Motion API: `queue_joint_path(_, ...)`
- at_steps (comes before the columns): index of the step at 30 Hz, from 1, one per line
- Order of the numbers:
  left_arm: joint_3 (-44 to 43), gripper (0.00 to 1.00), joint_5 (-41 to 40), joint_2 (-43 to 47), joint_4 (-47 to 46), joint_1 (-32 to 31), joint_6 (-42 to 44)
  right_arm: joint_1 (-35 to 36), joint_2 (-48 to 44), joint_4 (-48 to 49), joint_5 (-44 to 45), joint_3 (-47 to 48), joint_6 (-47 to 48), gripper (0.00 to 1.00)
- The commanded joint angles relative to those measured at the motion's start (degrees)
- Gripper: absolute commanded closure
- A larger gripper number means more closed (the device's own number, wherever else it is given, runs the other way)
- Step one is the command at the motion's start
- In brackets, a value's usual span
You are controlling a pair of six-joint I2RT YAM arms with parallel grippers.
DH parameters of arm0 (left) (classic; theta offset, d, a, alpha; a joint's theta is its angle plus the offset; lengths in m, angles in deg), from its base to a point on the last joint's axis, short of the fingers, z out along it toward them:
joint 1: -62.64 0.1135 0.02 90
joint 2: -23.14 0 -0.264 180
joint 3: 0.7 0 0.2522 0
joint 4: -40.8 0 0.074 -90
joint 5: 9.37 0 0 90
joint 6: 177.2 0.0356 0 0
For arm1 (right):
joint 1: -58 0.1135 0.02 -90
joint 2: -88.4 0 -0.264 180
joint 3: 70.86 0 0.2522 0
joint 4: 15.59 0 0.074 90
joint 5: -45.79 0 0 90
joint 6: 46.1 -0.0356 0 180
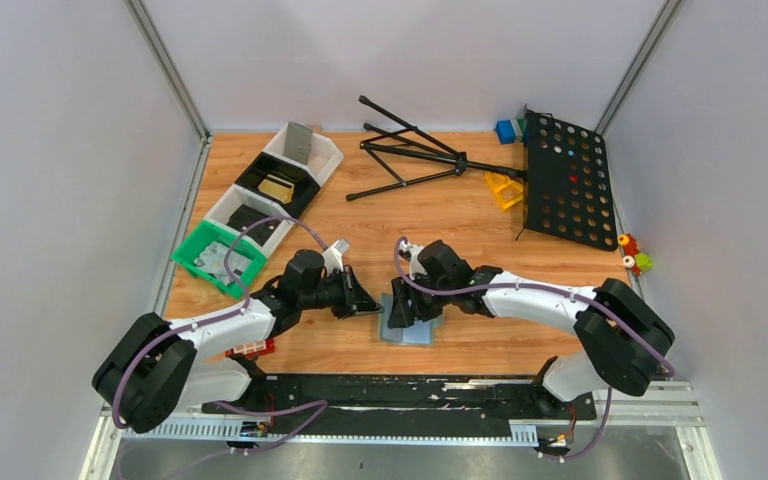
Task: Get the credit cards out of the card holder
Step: Remove the credit card from the card holder.
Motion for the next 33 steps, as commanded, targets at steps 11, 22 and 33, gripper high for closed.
queue_joint_path(11,-0.6,1.00,0.4,1.3,-0.7,-0.3,0.5,0.3,-3.9,1.3,3.1,0.1,2.8,0.38)
queue_joint_path(22,-0.5,1.00,0.7,1.1,-1.1,-0.3,0.2,2.0,-2.8,2.6,1.8,1.4,4.6,0.14)
queue_joint_path(33,-0.7,1.00,0.5,1.7,0.4,-0.3,0.7,1.8,0.2,-2.6,13.7,1.0,3.8,0.37)
